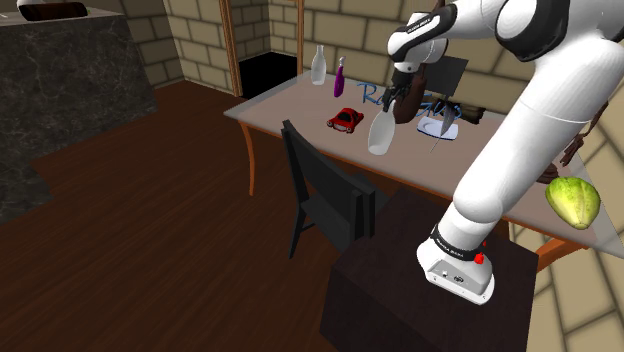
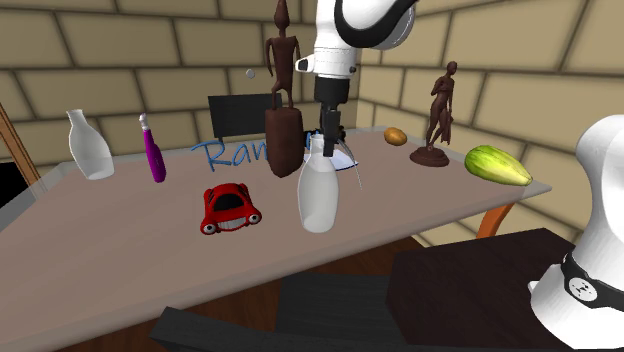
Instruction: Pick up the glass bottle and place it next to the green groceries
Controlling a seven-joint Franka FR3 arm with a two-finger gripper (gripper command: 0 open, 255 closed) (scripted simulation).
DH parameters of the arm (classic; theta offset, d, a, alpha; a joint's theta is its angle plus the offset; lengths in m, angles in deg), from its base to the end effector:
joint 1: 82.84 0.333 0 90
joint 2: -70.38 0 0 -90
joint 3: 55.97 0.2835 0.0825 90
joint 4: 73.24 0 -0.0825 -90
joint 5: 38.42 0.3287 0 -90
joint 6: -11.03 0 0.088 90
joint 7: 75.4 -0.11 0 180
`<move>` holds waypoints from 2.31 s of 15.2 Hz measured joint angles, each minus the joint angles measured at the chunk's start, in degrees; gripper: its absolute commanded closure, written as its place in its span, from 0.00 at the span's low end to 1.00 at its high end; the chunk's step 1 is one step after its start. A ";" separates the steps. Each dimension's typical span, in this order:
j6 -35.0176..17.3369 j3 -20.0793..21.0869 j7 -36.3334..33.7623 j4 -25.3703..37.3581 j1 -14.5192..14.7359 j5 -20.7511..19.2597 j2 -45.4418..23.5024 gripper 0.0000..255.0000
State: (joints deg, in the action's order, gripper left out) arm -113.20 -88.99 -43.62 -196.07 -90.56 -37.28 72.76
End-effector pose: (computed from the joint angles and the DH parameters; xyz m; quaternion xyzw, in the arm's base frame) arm 0.3718 -0.3214 0.4170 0.9959 -0.0835 0.0355 0.0016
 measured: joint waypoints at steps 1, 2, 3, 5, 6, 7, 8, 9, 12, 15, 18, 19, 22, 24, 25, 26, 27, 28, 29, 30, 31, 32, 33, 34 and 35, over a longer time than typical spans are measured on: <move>-0.20 0.00 0.06 -0.05 0.01 0.12 -0.17 0.00; -0.30 -0.01 0.10 -0.08 0.01 0.17 -0.25 0.00; -0.36 -0.02 0.13 -0.09 0.01 0.21 -0.30 0.00; -0.39 -0.02 0.15 -0.10 0.01 0.23 -0.33 0.00; -0.39 -0.02 0.15 -0.10 0.01 0.23 -0.33 1.00; -0.39 -0.02 0.15 -0.10 0.01 0.23 -0.33 1.00; -0.40 -0.02 0.15 -0.09 0.00 0.23 -0.32 1.00; -0.40 -0.02 0.15 -0.09 0.00 0.23 -0.32 1.00; -0.41 -0.02 0.15 -0.09 0.01 0.23 -0.32 1.00; -0.41 -0.02 0.15 -0.09 0.01 0.24 -0.32 1.00; 0.53 0.00 -0.01 0.53 0.00 -0.01 0.01 1.00; 1.07 0.04 -0.19 0.77 0.00 -0.26 0.38 1.00; 3.40 0.13 -0.64 2.25 -0.01 -0.93 1.40 1.00; 4.87 0.24 -0.93 3.38 0.04 -1.19 1.81 1.00; 5.63 0.29 -1.06 3.89 0.04 -1.37 2.09 1.00; 6.34 0.46 -1.44 4.31 0.14 -1.59 2.45 1.00; 7.00 0.47 -1.45 4.87 0.13 -1.64 2.56 1.00; 7.89 0.58 -1.68 5.53 0.18 -1.81 2.84 1.00; 8.68 0.58 -1.70 6.09 0.14 -1.96 3.11 1.00; 9.49 0.63 -1.81 6.85 0.18 -1.99 3.17 1.00; 10.25 0.68 -1.90 7.46 0.19 -2.10 3.34 1.00; 10.96 0.71 -1.95 8.09 0.20 -2.15 3.44 1.00; 11.65 0.75 -2.02 8.65 0.22 -2.22 3.58 1.00; 12.34 0.82 -2.14 9.19 0.24 -2.32 3.76 1.00; 13.25 0.81 -2.13 9.94 0.21 -2.43 3.96 1.00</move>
State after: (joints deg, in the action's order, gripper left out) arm -99.94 -88.18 -45.75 -186.13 -90.35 -39.71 76.72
